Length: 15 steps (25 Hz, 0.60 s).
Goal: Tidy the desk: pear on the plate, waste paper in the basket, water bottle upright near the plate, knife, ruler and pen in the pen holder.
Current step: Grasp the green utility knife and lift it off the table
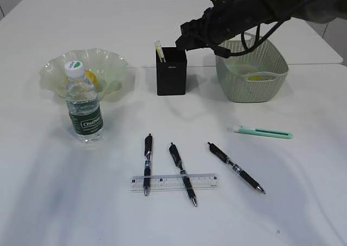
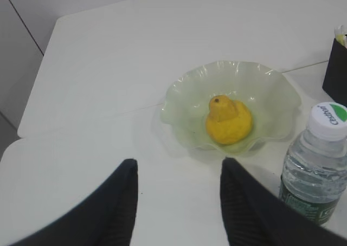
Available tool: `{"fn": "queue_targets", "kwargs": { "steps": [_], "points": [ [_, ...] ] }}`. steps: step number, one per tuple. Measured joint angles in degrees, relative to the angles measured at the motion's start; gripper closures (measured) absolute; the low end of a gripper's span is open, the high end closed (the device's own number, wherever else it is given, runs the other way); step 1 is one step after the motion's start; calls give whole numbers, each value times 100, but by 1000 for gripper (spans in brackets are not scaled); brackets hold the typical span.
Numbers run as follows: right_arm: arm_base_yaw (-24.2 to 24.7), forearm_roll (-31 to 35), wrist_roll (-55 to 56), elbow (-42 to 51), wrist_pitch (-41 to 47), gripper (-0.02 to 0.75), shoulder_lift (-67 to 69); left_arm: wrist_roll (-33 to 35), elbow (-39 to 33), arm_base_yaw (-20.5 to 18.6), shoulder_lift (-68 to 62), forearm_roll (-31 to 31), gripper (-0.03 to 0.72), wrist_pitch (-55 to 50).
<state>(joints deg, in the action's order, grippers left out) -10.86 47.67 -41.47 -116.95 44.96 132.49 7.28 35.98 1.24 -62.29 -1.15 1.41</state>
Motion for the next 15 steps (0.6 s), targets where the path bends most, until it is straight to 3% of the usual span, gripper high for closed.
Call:
{"fn": "queue_targets", "kwargs": {
  "steps": [15],
  "points": [
    [0,-1973,654,0,1469,519,-551,0,0,0,0,0,340,5]
  ]
}}
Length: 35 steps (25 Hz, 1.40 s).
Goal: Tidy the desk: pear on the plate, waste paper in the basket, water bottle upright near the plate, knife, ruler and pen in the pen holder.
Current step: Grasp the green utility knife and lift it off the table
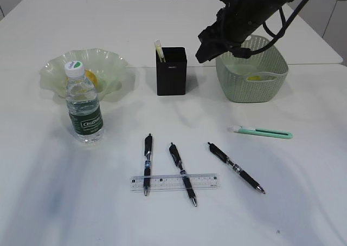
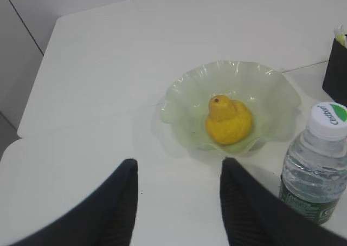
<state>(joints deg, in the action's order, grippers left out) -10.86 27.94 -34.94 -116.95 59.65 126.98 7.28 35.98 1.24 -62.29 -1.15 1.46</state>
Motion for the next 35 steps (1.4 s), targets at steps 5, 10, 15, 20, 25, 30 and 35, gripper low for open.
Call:
{"fn": "queue_targets", "kwargs": {
  "steps": [5,10,15,20,25,30,35],
  "points": [
    [0,-416,191,-7,387,519,-120,0,0,0,0,-10,340,0],
    [0,-881,355,-12,891,519,-247,0,0,0,0,-10,340,0],
    [0,-1456,369,-12,1051,518,-289,0,0,0,0,-10,340,0],
    [0,-1990,369,-12,1074,518,-317,0,0,0,0,-10,340,0],
    [0,-2135,527,-12,1082,518,-362,0,0,0,0,-10,340,0],
    [0,-2290,1278,-12,1082,518,-454,0,0,0,0,-10,340,0],
    [0,-2495,2133,-12,1095,518,-464,0,0,0,0,-10,340,0]
  ]
}}
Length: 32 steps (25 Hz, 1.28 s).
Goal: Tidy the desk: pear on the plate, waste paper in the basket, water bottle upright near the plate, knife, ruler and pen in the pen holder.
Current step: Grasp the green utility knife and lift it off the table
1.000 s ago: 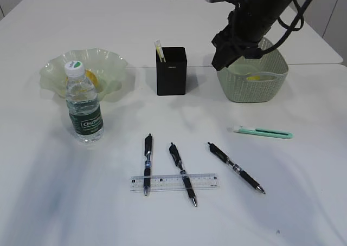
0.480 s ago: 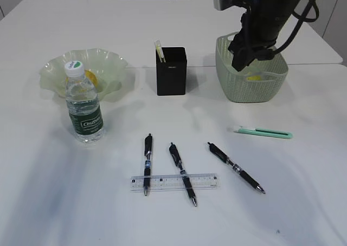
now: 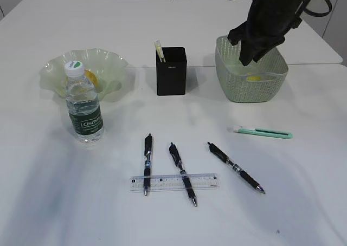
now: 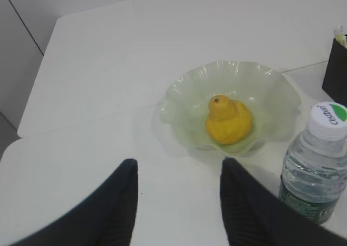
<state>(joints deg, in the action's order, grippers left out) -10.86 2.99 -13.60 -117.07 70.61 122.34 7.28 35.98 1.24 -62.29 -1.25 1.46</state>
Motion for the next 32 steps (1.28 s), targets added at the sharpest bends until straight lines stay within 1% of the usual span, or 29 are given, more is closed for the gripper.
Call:
{"fn": "queue_targets", "kwargs": {
  "steps": [4,10,19,32],
  "points": [
    [0,-169,380,0,11,518,0,0,0,0,0,0,340,0],
    [0,-204,863,12,32,518,0,0,0,0,0,0,340,0],
    [0,-204,970,616,32,518,-60,0,0,0,0,0,340,0],
    [0,-229,970,646,32,519,-87,0,0,0,0,0,340,0]
  ]
}}
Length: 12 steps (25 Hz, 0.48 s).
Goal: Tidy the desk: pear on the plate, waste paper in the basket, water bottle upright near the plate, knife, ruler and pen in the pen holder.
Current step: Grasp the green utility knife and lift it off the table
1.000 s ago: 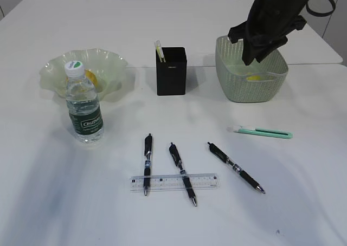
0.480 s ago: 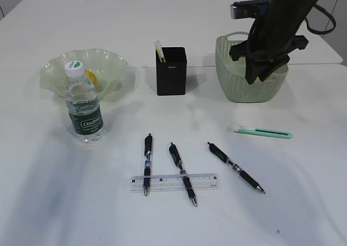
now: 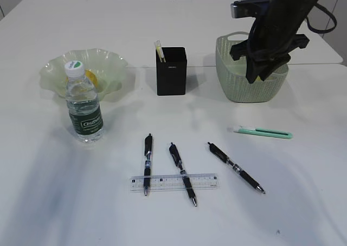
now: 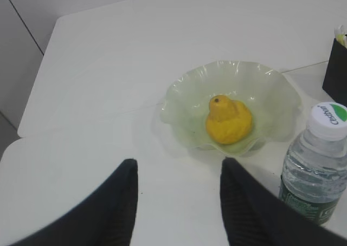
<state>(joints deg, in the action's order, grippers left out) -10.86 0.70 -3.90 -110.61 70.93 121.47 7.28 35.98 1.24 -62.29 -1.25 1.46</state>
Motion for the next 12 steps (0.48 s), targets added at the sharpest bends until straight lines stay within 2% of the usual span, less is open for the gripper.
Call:
{"fn": "queue_targets", "kwargs": {
  "steps": [12],
  "points": [
    [0,-524,-604,0,0,519,0,0,0,0,0,0,340,-41]
  ]
}}
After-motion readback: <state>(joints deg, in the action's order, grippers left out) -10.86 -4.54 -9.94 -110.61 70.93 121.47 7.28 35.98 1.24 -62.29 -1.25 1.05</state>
